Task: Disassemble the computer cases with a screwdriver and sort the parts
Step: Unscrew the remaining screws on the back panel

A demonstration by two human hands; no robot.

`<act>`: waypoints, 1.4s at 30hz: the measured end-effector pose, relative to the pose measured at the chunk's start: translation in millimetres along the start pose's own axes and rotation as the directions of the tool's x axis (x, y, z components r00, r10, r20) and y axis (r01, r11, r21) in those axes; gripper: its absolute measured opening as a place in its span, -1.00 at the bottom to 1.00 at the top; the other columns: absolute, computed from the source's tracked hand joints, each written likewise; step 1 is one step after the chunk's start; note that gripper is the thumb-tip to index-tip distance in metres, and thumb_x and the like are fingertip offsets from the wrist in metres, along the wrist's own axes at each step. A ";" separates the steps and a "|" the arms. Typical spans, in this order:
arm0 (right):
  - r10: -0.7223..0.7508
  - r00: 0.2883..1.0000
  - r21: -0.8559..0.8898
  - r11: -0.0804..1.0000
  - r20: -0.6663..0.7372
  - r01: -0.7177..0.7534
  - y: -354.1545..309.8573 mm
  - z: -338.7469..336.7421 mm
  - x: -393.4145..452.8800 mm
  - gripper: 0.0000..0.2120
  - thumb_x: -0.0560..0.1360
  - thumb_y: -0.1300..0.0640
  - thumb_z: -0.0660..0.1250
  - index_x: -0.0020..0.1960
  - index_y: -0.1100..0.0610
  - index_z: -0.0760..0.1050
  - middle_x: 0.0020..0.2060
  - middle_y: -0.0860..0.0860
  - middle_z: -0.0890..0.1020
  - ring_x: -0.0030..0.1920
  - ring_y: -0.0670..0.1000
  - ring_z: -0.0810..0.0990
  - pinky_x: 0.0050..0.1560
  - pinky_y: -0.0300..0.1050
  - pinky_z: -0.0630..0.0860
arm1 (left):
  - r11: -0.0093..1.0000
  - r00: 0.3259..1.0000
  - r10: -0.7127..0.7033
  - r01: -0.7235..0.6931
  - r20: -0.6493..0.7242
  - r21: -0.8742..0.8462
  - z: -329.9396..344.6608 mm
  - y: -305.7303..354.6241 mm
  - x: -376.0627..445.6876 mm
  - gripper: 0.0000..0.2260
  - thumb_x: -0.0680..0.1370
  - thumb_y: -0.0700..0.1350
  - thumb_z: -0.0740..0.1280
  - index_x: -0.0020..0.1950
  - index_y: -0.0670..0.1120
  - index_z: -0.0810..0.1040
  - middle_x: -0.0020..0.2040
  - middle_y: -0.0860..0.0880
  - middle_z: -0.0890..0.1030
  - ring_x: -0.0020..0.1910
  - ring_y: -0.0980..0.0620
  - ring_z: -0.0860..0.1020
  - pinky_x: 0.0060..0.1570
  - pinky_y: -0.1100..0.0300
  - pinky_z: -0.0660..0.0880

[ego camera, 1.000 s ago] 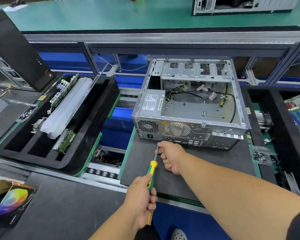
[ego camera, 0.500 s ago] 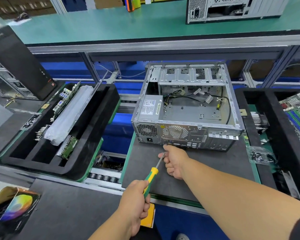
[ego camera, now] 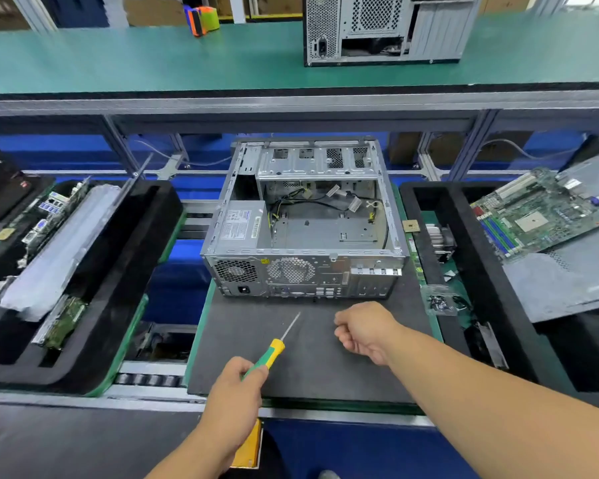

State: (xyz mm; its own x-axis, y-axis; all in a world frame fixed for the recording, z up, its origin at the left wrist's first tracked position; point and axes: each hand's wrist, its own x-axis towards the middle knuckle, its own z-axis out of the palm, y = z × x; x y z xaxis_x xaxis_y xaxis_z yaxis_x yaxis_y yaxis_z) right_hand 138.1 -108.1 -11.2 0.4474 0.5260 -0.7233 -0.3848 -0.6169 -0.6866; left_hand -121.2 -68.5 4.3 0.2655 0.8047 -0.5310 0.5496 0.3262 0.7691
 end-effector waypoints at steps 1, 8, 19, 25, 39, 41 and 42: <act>-0.012 0.999 -0.019 1.000 -0.031 0.012 -3.9 -13.7 -3.0 -0.96 0.53 0.29 0.35 -0.05 0.26 0.57 -0.38 0.16 0.59 -0.48 0.01 0.48 -0.43 -0.17 0.49 | 1.000 1.000 0.019 -0.019 0.013 0.017 5.5 3.2 1.5 -0.79 0.62 0.01 0.32 -0.10 -0.10 0.43 -0.42 -0.02 0.48 -0.41 0.01 0.35 -0.31 0.08 0.28; -0.048 0.969 -0.008 0.999 -0.242 0.048 -17.2 -89.7 -16.5 -0.85 0.42 0.53 0.33 -0.12 0.33 0.55 -0.31 0.18 0.56 -0.36 0.06 0.58 -0.34 -0.07 0.68 | 0.997 0.994 0.043 -0.050 0.104 0.063 43.4 17.7 4.8 -0.79 0.64 -0.01 0.30 -0.07 -0.13 0.44 -0.41 -0.01 0.49 -0.39 0.00 0.36 -0.30 0.09 0.30; 0.210 0.872 0.362 0.931 -0.441 -0.040 -4.1 -179.1 -7.3 -0.74 0.60 0.38 0.27 0.28 0.28 0.52 0.02 0.06 0.67 -0.12 -0.02 0.70 -0.50 -0.34 0.53 | 0.997 0.986 0.017 -0.029 0.168 0.068 59.7 25.0 9.7 -0.78 0.65 -0.02 0.30 -0.07 -0.14 0.42 -0.43 -0.01 0.48 -0.43 0.00 0.31 -0.37 0.10 0.22; 0.276 0.880 0.510 0.859 -0.386 -0.046 -19.6 -180.7 17.1 -0.90 0.62 0.37 0.28 0.11 0.29 0.53 -0.17 0.13 0.59 -0.17 0.03 0.66 0.00 -0.14 0.66 | 0.998 0.984 0.018 -0.029 0.178 0.061 56.8 28.3 6.1 -0.78 0.65 -0.02 0.29 -0.02 -0.17 0.45 -0.41 -0.03 0.49 -0.44 0.02 0.32 -0.39 0.12 0.24; 0.232 0.883 0.669 0.734 -0.408 0.117 -42.2 -170.6 -1.0 -0.53 0.70 0.21 -0.01 0.59 0.27 0.16 0.54 0.19 0.31 0.50 0.23 0.38 0.30 0.17 0.53 | 0.999 0.983 -0.001 -0.006 0.181 0.041 48.2 36.1 4.7 -0.76 0.67 -0.03 0.27 0.04 -0.22 0.45 -0.36 -0.09 0.47 -0.43 0.01 0.29 -0.40 0.11 0.22; 0.224 0.879 0.686 0.713 -0.422 0.148 -40.2 -170.8 -5.0 -0.52 0.69 0.20 -0.01 0.59 0.27 0.18 0.53 0.19 0.34 0.47 0.23 0.42 0.26 0.10 0.55 | 0.999 0.981 -0.008 -0.001 0.192 0.045 48.7 36.5 4.9 -0.77 0.67 -0.04 0.27 0.06 -0.23 0.46 -0.36 -0.09 0.48 -0.44 0.02 0.29 -0.40 0.11 0.22; 0.240 0.875 0.710 0.687 -0.420 0.152 -37.6 -171.1 -7.2 -0.52 0.68 0.22 -0.02 0.58 0.28 0.21 0.51 0.18 0.38 0.46 0.21 0.44 0.32 0.08 0.53 | 0.999 0.979 -0.014 0.005 0.202 0.046 49.1 36.2 5.2 -0.77 0.67 -0.04 0.27 0.06 -0.22 0.46 -0.37 -0.08 0.48 -0.45 0.02 0.29 -0.41 0.11 0.23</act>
State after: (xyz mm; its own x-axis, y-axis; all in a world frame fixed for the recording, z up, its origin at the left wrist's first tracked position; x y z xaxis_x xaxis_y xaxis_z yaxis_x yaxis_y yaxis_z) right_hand 287.5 -188.9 32.4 0.6383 0.0668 -0.7669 -0.7697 0.0720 -0.6344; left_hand -61.0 -76.8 12.0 0.4121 0.6835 -0.6025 0.5866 0.3070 0.7494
